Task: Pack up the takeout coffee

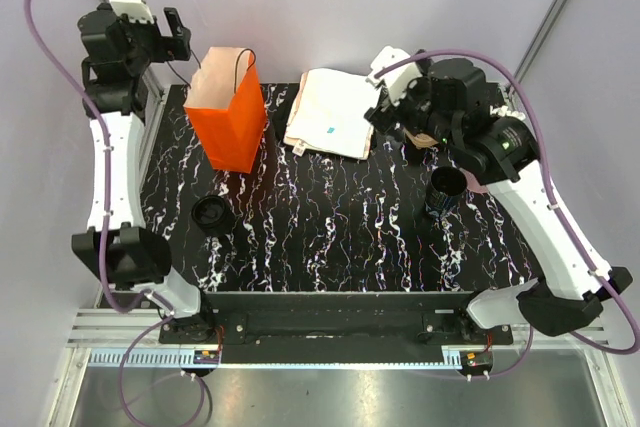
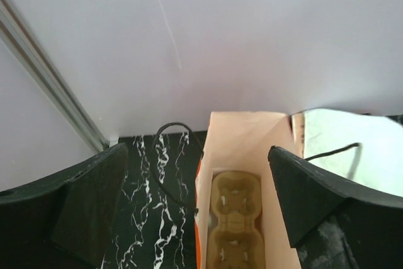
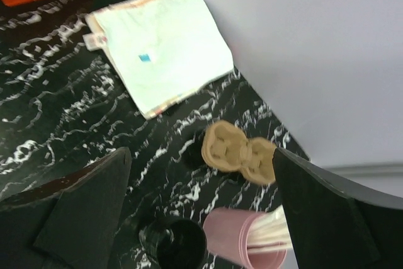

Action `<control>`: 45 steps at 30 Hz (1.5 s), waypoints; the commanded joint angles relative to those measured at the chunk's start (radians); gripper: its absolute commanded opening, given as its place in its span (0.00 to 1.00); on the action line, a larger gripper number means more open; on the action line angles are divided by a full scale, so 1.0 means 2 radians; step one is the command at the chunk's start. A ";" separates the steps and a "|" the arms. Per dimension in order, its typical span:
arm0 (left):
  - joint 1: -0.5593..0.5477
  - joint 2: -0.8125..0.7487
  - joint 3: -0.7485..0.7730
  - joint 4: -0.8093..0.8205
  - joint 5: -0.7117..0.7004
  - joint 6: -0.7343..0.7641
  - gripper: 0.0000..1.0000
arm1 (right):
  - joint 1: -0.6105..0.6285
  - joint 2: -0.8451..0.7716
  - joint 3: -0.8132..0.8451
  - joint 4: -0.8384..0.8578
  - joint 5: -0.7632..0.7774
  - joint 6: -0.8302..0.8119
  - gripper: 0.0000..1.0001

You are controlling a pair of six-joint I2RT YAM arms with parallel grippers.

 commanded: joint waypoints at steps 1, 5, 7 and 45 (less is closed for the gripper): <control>-0.002 -0.071 -0.020 0.034 0.064 -0.008 0.99 | -0.079 -0.019 -0.035 0.045 -0.014 0.032 1.00; -0.023 -0.131 -0.096 0.034 0.097 -0.001 0.99 | -0.160 -0.003 -0.043 0.039 -0.022 0.074 1.00; -0.055 -0.171 -0.151 0.031 0.093 0.030 0.99 | -0.194 0.001 -0.051 0.029 -0.024 0.083 1.00; -0.257 -0.255 -0.440 -0.008 0.097 0.124 0.99 | -0.368 0.043 -0.233 -0.067 -0.184 0.081 0.52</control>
